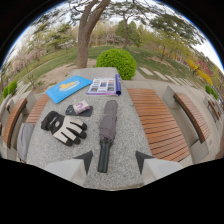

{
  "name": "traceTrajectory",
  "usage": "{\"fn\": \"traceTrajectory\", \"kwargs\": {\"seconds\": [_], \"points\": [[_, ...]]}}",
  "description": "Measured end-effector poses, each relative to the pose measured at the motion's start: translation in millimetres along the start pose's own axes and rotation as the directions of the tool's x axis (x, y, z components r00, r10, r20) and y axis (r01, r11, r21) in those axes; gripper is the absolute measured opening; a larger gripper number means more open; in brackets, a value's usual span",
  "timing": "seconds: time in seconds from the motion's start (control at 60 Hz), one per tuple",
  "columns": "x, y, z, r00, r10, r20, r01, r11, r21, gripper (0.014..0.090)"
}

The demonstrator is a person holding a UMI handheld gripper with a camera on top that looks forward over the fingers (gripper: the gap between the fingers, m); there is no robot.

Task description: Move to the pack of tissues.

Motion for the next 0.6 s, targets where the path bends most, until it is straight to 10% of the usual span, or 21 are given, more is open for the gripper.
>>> {"fn": "traceTrajectory", "kwargs": {"seconds": [0.6], "points": [[-100.7, -22.4, 1.9, 0.988, -0.033, 0.151, 0.025, 0.998, 0.053, 0.0846]]}}
